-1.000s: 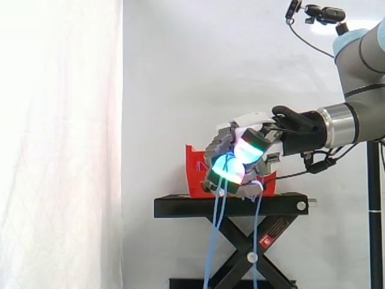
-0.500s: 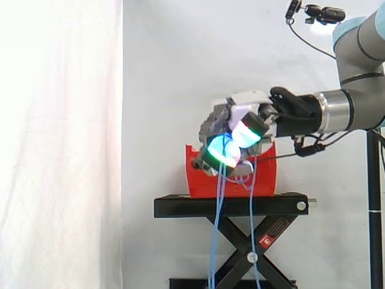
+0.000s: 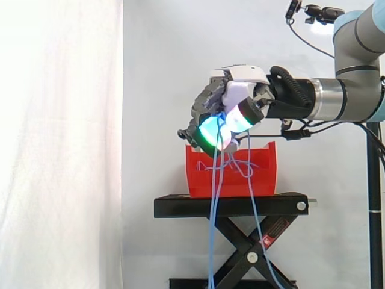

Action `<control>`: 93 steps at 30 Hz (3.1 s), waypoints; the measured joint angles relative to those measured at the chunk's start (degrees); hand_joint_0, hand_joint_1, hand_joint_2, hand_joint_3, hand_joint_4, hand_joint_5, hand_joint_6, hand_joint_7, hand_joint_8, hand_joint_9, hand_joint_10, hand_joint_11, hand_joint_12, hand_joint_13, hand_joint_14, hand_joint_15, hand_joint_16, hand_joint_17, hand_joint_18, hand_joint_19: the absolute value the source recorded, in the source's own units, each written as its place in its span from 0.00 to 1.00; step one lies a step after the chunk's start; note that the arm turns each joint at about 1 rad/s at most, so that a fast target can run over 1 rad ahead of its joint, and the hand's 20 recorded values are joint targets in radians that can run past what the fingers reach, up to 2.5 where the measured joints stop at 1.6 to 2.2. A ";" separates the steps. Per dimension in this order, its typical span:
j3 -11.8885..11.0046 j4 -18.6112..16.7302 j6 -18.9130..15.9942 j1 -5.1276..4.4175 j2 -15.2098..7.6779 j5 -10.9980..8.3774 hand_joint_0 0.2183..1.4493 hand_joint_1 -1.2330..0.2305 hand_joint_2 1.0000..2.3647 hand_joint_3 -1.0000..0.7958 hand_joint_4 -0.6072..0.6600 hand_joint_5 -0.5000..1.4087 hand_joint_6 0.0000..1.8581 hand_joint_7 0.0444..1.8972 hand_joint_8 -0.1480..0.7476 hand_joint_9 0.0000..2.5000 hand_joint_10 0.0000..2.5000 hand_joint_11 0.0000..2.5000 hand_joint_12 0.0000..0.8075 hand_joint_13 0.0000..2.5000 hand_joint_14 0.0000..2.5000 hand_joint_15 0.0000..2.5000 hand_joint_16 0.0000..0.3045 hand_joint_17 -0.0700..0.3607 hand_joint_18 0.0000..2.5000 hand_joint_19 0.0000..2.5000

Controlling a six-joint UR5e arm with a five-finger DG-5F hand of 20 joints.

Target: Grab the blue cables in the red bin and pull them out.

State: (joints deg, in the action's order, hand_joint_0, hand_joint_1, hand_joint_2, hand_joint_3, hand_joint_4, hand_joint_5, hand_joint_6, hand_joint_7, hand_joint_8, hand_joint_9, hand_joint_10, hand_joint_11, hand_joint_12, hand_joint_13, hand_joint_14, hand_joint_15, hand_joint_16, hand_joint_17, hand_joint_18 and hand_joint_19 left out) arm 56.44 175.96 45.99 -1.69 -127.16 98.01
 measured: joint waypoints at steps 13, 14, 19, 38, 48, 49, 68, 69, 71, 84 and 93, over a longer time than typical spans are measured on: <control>0.00 2.06 -14.93 0.18 0.40 -2.79 0.51 0.27 0.00 0.00 0.47 0.74 0.22 0.39 0.45 0.37 0.01 0.34 0.36 0.39 0.88 0.45 0.13 0.37 0.45 0.56; 0.00 2.73 -16.31 0.18 0.40 -3.26 0.51 0.27 0.00 0.00 0.47 0.74 0.22 0.39 0.46 0.37 0.01 0.34 0.36 0.39 0.88 0.46 0.13 0.37 0.45 0.56; 0.04 7.92 -24.19 -0.05 0.39 -4.95 0.51 0.27 0.00 0.00 0.47 0.74 0.22 0.39 0.46 0.37 0.01 0.34 0.36 0.40 0.86 0.46 0.13 0.37 0.44 0.55; 0.07 15.18 -44.87 -0.67 0.36 -4.94 0.46 0.30 0.00 0.00 0.48 0.73 0.15 0.40 0.46 0.37 0.01 0.33 0.38 0.41 0.74 0.48 0.15 0.40 0.42 0.51; 0.10 14.25 -39.95 -0.40 0.34 -3.72 0.45 0.31 0.00 0.00 0.48 0.73 0.15 0.40 0.46 0.37 0.01 0.33 0.38 0.42 0.70 0.50 0.15 0.40 0.41 0.50; 0.09 14.22 -39.28 -0.37 0.34 -3.47 0.45 0.31 0.00 0.00 0.49 0.72 0.14 0.40 0.46 0.37 0.01 0.33 0.39 0.42 0.70 0.49 0.15 0.41 0.41 0.50; 0.09 14.04 -36.72 -0.02 0.36 -2.21 0.35 0.38 0.00 0.00 0.54 0.62 0.21 0.31 0.49 0.35 0.01 0.32 0.45 0.43 0.63 0.46 0.19 0.47 0.41 0.47; 0.08 14.00 -36.72 -0.01 0.35 -2.21 0.35 0.39 0.00 0.00 0.55 0.63 0.20 0.31 0.49 0.35 0.01 0.32 0.45 0.43 0.63 0.46 0.19 0.47 0.41 0.47; 0.08 13.91 -36.72 0.00 0.35 -2.21 0.35 0.40 0.00 0.00 0.54 0.64 0.20 0.31 0.50 0.35 0.01 0.32 0.45 0.43 0.64 0.46 0.19 0.47 0.41 0.47; 0.15 13.54 -36.72 0.02 0.35 -2.21 0.34 0.40 0.00 0.00 0.52 0.75 0.11 0.39 0.50 0.38 0.01 0.33 0.44 0.44 0.61 0.47 0.19 0.47 0.42 0.47; 0.15 13.60 -36.72 0.02 0.37 -2.21 0.40 0.32 0.00 0.00 0.51 0.78 0.08 0.44 0.47 0.39 0.01 0.33 0.40 0.45 0.56 0.52 0.17 0.43 0.40 0.48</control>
State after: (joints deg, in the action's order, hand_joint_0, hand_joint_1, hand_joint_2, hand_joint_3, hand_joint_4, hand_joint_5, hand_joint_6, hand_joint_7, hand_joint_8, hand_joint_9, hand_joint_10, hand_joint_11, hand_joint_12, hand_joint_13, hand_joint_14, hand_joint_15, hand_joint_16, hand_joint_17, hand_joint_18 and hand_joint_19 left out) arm 56.59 189.55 9.27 -1.67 -126.78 95.80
